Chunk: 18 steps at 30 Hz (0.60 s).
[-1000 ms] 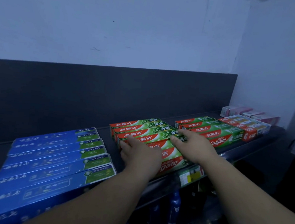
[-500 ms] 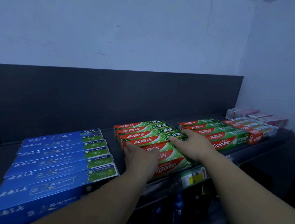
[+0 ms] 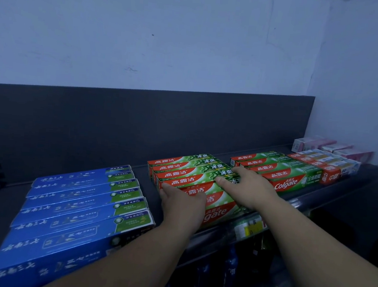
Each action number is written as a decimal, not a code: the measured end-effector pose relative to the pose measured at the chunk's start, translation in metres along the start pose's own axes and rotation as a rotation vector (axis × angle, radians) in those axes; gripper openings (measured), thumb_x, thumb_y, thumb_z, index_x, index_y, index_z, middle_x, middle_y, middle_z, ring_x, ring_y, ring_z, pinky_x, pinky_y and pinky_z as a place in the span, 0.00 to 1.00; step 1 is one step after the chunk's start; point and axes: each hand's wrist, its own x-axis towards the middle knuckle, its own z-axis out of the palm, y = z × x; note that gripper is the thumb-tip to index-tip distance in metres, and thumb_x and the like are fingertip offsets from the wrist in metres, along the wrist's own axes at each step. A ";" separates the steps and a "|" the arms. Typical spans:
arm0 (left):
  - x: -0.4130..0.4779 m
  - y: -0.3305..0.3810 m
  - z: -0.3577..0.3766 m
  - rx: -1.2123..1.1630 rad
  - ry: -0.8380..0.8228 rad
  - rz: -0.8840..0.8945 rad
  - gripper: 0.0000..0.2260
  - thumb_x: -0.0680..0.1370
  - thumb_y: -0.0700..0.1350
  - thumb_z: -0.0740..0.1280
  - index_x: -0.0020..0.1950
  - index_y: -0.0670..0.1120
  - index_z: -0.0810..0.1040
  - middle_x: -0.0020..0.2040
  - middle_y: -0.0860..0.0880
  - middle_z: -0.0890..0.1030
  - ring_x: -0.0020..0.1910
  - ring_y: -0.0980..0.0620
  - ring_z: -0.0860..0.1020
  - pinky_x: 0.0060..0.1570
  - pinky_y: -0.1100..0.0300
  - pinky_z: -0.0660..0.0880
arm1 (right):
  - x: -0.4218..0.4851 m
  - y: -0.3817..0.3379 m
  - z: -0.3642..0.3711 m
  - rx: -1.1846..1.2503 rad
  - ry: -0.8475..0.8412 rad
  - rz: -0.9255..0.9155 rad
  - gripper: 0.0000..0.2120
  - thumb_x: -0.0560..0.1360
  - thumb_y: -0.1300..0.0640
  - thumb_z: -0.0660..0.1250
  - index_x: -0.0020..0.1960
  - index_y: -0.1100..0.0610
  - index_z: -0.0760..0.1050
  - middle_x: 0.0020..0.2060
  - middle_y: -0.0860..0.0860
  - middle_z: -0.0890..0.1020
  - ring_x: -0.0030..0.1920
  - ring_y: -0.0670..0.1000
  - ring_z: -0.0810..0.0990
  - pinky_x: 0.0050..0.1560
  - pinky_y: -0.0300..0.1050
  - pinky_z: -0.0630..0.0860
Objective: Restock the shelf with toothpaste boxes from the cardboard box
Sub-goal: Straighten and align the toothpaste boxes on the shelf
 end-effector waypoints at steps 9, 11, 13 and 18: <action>-0.036 0.034 -0.031 0.216 -0.002 0.262 0.43 0.68 0.59 0.67 0.77 0.47 0.51 0.76 0.46 0.56 0.73 0.43 0.63 0.68 0.44 0.66 | -0.022 -0.039 -0.004 -0.012 0.083 -0.147 0.33 0.75 0.33 0.60 0.75 0.49 0.64 0.74 0.51 0.67 0.72 0.54 0.66 0.70 0.51 0.66; -0.043 0.046 -0.060 0.290 0.011 0.341 0.41 0.74 0.54 0.67 0.78 0.45 0.46 0.78 0.47 0.53 0.75 0.46 0.57 0.72 0.47 0.61 | -0.035 -0.063 0.000 0.065 0.078 -0.223 0.29 0.76 0.37 0.61 0.73 0.49 0.67 0.72 0.50 0.69 0.71 0.52 0.68 0.68 0.46 0.66; -0.047 0.055 -0.099 0.306 0.046 0.367 0.40 0.75 0.51 0.67 0.79 0.46 0.46 0.78 0.46 0.55 0.75 0.47 0.58 0.73 0.49 0.59 | -0.051 -0.088 0.007 0.136 0.076 -0.294 0.25 0.77 0.39 0.62 0.71 0.49 0.70 0.69 0.48 0.73 0.68 0.50 0.71 0.65 0.42 0.67; -0.059 0.040 -0.195 0.420 0.144 0.309 0.34 0.79 0.49 0.62 0.79 0.48 0.45 0.79 0.51 0.47 0.77 0.49 0.53 0.74 0.55 0.54 | -0.086 -0.139 0.027 0.216 -0.043 -0.388 0.22 0.77 0.41 0.63 0.69 0.47 0.72 0.65 0.47 0.76 0.64 0.50 0.74 0.61 0.41 0.70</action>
